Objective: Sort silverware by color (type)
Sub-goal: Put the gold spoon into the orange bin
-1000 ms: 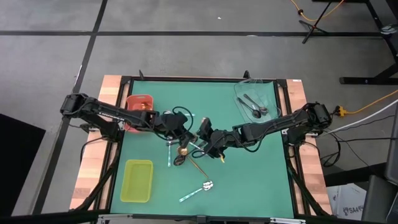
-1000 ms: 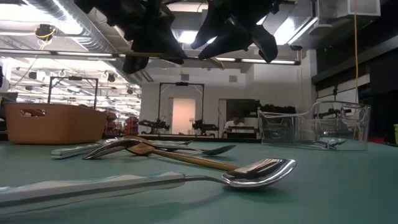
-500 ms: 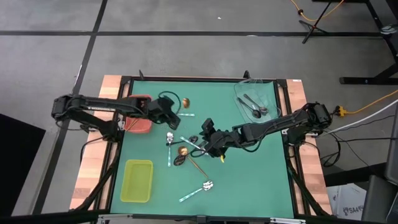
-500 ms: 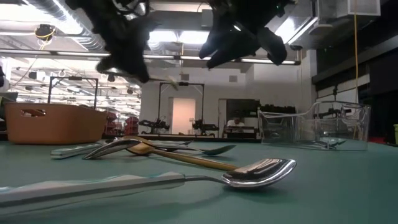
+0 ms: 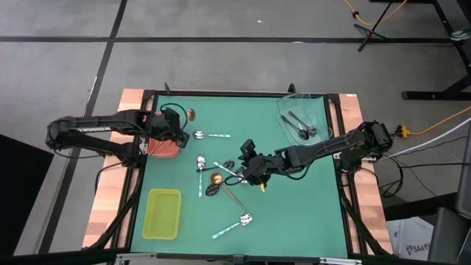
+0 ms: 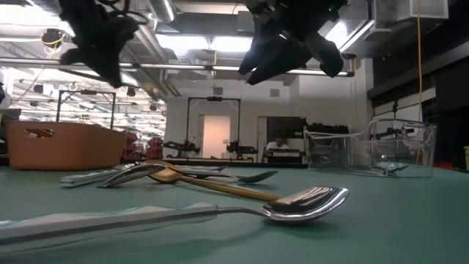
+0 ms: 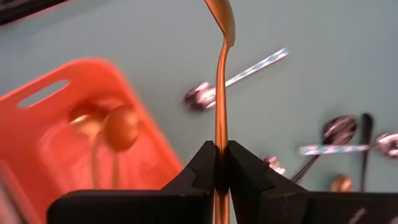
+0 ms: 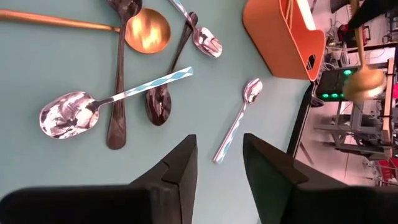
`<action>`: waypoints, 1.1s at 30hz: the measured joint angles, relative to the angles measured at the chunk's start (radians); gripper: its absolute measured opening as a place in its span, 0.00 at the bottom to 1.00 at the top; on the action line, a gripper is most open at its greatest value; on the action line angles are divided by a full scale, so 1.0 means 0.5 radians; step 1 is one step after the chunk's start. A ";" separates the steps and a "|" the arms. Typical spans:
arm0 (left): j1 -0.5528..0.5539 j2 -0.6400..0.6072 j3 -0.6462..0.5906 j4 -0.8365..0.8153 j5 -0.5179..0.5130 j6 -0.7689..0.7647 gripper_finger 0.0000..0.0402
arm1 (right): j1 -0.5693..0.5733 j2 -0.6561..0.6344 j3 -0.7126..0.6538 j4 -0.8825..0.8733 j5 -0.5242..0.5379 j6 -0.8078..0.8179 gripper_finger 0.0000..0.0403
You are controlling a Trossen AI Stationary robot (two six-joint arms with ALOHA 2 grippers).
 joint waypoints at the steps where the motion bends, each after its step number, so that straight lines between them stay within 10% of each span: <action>1: 0.000 -0.017 0.000 -0.069 0.000 -0.025 0.05 | 0.000 0.000 0.000 -0.006 0.000 0.000 0.31; 13: 0.000 -0.029 -0.003 -0.663 -0.059 -0.279 0.05 | 0.000 0.000 0.000 -0.015 -0.069 0.017 0.31; 33: 0.000 -0.024 -0.515 -0.364 0.070 -0.336 0.06 | 0.000 0.000 0.000 -0.006 -0.107 0.019 0.31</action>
